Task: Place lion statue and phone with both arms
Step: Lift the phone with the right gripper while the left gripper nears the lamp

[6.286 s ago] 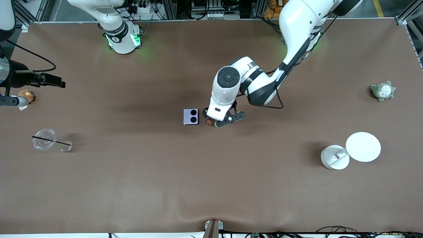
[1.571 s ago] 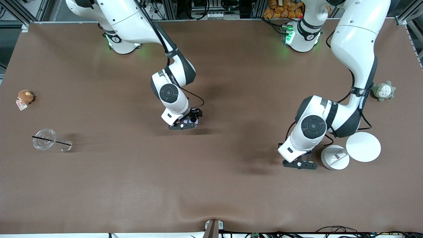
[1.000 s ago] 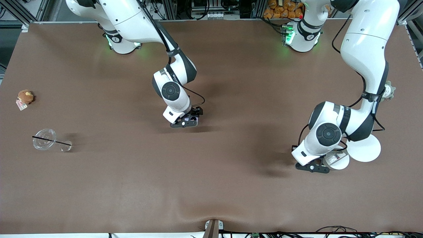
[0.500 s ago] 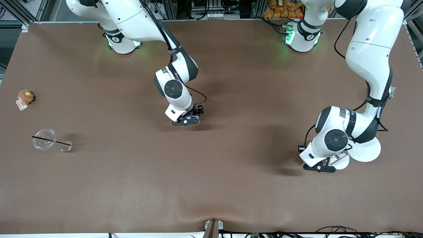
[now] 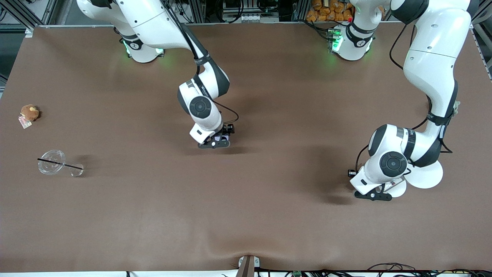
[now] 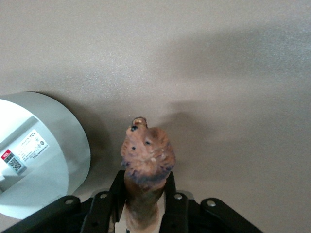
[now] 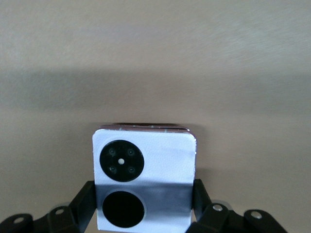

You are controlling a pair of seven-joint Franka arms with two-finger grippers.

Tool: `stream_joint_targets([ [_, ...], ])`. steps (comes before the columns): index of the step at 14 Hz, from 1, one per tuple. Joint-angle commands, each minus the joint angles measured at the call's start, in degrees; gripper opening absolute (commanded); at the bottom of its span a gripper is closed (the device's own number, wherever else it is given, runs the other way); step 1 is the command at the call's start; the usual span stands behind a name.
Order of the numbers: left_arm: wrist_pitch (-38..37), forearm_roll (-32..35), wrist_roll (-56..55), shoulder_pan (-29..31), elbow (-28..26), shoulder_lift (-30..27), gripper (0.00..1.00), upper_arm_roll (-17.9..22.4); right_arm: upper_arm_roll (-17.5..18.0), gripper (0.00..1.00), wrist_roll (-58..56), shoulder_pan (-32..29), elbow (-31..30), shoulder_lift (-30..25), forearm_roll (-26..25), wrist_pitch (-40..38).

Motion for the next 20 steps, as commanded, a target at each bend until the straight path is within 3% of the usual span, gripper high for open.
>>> stream_joint_targets([
  [1,0.8,0.5,0.1,0.7,0.0,0.5,0.61,-0.4,-0.1,0.00,0.8,-3.8,7.8,-1.6,-0.6,-13.5],
  [3,0.8,0.5,0.1,0.9,0.2,0.5,1.00,-0.4,0.0,0.00,0.8,-6.6,10.6,-2.2,-0.5,-17.9],
  [10,0.3,1.1,-0.5,0.3,0.4,-0.6,1.00,-0.4,0.1,0.00,-2.8,-17.9,18.3,-3.1,0.2,-29.3],
  [17,-5.1,2.9,0.7,-1.0,0.6,-5.1,1.00,-0.8,-0.2,0.00,-5.5,-28.6,19.2,-2.3,-0.9,-28.7],
  [20,-5.2,4.6,0.9,-1.4,0.6,-5.7,1.00,-1.0,-1.1,0.00,-7.1,-33.0,18.5,0.4,-6.4,-23.3],
])
